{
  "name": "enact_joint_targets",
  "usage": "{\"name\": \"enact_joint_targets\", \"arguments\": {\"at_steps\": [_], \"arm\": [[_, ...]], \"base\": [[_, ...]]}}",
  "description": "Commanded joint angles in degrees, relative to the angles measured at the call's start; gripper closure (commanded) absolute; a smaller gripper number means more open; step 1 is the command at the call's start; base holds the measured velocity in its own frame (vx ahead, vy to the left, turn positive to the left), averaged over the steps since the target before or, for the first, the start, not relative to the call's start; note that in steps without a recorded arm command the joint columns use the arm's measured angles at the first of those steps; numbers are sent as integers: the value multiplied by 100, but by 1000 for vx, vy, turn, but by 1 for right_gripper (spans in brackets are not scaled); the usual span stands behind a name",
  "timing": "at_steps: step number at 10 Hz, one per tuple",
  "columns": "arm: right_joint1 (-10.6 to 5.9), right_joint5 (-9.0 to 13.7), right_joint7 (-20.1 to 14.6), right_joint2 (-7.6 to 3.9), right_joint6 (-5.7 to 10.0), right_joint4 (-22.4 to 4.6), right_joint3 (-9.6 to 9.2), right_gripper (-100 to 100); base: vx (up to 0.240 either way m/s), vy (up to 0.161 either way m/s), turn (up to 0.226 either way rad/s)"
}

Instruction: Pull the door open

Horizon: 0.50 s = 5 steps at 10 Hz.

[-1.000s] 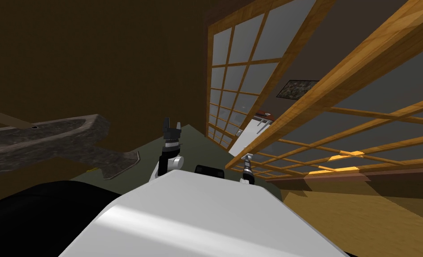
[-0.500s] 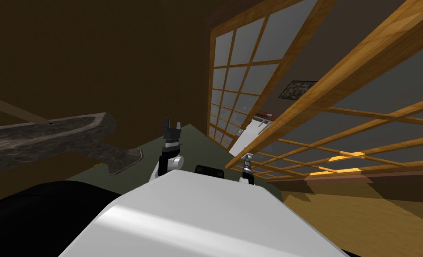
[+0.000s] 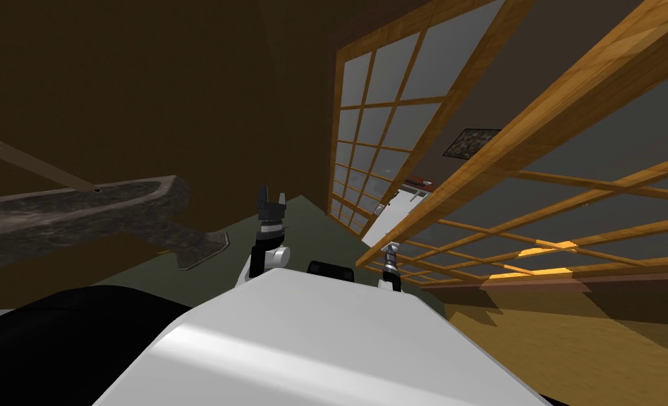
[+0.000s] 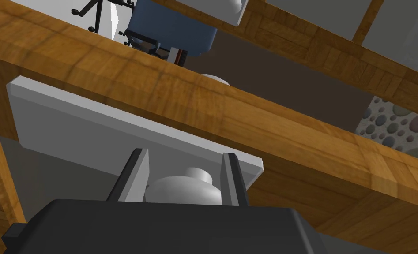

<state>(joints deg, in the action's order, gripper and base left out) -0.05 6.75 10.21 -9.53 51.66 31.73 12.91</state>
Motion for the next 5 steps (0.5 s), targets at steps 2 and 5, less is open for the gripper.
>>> {"name": "enact_joint_targets", "arguments": {"at_steps": [2,5], "arm": [[102,64,-168,-53,-84,38,42,100],[80,158,-531,-85,-80,42,-51,100]], "base": [[-27,-22,22],[-31,-7,41]]}}
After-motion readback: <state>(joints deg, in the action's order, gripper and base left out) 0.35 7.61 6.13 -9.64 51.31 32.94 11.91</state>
